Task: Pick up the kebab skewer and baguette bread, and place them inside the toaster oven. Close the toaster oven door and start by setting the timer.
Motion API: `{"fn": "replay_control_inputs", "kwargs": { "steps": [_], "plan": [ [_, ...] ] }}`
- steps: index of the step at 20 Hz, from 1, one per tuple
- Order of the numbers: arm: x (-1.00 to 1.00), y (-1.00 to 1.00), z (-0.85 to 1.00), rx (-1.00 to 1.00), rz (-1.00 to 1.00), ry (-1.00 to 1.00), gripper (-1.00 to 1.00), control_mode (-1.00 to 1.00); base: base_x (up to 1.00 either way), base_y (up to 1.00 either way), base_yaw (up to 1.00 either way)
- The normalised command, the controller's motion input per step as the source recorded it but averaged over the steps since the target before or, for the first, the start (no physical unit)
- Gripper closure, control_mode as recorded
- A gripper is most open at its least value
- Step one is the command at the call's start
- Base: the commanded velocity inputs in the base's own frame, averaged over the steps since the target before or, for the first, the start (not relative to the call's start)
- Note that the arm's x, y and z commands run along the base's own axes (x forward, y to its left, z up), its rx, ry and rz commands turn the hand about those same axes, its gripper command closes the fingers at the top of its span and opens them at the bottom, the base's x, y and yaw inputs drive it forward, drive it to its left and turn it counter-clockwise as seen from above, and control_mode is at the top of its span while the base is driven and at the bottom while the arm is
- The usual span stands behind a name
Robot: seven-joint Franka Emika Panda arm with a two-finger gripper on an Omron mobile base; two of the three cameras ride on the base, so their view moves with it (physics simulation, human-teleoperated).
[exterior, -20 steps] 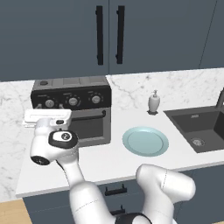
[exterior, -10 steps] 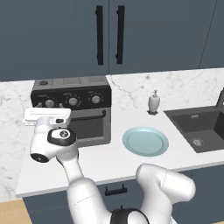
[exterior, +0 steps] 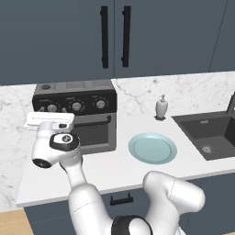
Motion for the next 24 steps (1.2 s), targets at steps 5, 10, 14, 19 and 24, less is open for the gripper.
{"fn": "replay_control_inputs", "kwargs": {
  "steps": [5,10,14,19,24],
  "plan": [
    [0.07,0.03,-0.01,0.03,0.00,0.00,-1.00,-1.00,0.00,0.00,0.00],
    [0.00,0.09,0.00,0.03,0.00,0.00,-1.00,-1.00,0.00,0.00,0.00],
    [0.00,0.06,0.00,0.01,0.00,0.00,-1.00,-1.00,0.00,0.00,0.00],
    [0.00,0.03,-0.02,0.00,0.00,0.00,-1.00,-1.00,0.00,0.00,0.00],
    [0.00,0.03,0.00,0.00,0.00,0.00,-1.00,-1.00,0.00,0.00,0.00]
  ]
}}
